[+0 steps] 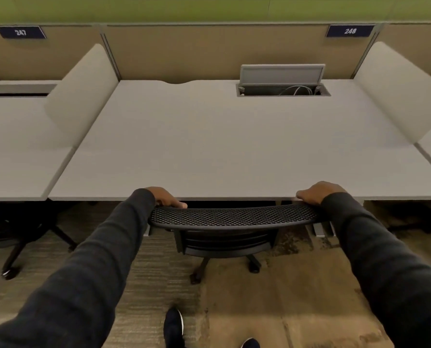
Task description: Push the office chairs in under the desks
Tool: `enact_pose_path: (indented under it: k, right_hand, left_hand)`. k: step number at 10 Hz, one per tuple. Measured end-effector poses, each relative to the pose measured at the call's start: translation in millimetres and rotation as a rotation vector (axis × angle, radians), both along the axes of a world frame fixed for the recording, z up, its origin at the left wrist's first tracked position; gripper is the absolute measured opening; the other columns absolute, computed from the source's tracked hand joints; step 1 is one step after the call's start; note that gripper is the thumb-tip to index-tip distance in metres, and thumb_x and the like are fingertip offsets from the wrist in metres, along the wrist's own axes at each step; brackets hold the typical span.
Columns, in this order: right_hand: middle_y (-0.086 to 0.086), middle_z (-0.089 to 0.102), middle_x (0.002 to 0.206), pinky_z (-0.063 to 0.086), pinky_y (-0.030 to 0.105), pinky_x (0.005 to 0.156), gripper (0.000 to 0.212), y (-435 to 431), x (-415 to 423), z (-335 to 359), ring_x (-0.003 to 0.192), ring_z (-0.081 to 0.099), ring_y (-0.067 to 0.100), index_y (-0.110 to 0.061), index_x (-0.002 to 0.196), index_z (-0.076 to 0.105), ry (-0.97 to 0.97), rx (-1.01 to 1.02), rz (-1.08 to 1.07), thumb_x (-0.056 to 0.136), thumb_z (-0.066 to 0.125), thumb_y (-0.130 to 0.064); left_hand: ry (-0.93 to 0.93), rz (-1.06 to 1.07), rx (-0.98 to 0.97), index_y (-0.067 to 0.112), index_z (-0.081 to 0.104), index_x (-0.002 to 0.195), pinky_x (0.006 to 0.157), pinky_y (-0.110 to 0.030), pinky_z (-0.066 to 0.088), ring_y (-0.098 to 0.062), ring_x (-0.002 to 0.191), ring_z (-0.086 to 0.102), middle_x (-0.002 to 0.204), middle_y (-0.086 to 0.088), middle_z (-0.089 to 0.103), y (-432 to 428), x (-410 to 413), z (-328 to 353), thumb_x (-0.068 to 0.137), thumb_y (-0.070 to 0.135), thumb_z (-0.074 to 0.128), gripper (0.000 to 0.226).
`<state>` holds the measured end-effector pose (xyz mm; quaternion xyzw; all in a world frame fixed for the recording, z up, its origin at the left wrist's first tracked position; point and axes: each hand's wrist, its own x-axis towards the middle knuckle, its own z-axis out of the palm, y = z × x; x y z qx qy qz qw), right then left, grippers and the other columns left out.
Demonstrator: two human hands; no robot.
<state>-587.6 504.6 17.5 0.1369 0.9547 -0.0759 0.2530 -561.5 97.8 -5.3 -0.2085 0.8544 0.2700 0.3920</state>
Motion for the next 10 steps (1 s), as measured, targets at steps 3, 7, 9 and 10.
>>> enact_pose_path:
  k: [3, 7, 9, 10]
  right_hand:
    - [0.012, 0.062, 0.134, 0.044, 0.043, 0.103, 0.055, 45, -23, 7, 0.119, 0.057, 0.032, -0.013, 0.121, 0.065, 0.016, 0.007, -0.124, 0.090, 0.059, -0.057]
    - [0.011, 0.051, 0.149, 0.037, 0.046, 0.112, 0.077, 52, -29, 2, 0.134, 0.048, 0.032, -0.013, 0.141, 0.054, -0.016, 0.024, -0.128, 0.091, 0.047, -0.071]
    - [0.015, 0.058, 0.138, 0.043, 0.042, 0.099, 0.075, 35, -22, 7, 0.124, 0.054, 0.033, -0.008, 0.136, 0.056, 0.099, 0.143, -0.135, 0.096, 0.037, -0.069]
    - [0.014, 0.062, 0.129, 0.041, 0.044, 0.097, 0.075, 7, -19, 7, 0.118, 0.057, 0.032, -0.011, 0.131, 0.060, 0.174, 0.180, -0.088, 0.095, 0.032, -0.072]
  left_hand:
    - [0.038, -0.012, 0.092, 0.012, 0.068, 0.079, 0.071, -0.026, 0.047, -0.017, 0.077, 0.060, 0.086, -0.003, 0.068, 54, -27, 5, 0.087, 0.042, 0.077, 0.032]
    - [0.055, 0.135, 0.185, 0.004, 0.062, 0.112, 0.078, -0.027, 0.052, -0.023, 0.086, 0.065, 0.102, -0.010, 0.066, 56, -32, 4, 0.091, 0.045, 0.072, 0.047]
    - [0.073, 0.349, 0.378, 0.007, 0.064, 0.111, 0.074, -0.032, 0.048, -0.022, 0.073, 0.060, 0.085, -0.007, 0.067, 30, -16, -17, 0.086, 0.066, 0.065, 0.064]
    - [0.116, 0.299, 0.389, 0.010, 0.058, 0.109, 0.066, -0.030, 0.043, -0.023, 0.062, 0.057, 0.077, -0.011, 0.063, 15, -12, -20, 0.091, 0.068, 0.057, 0.061]
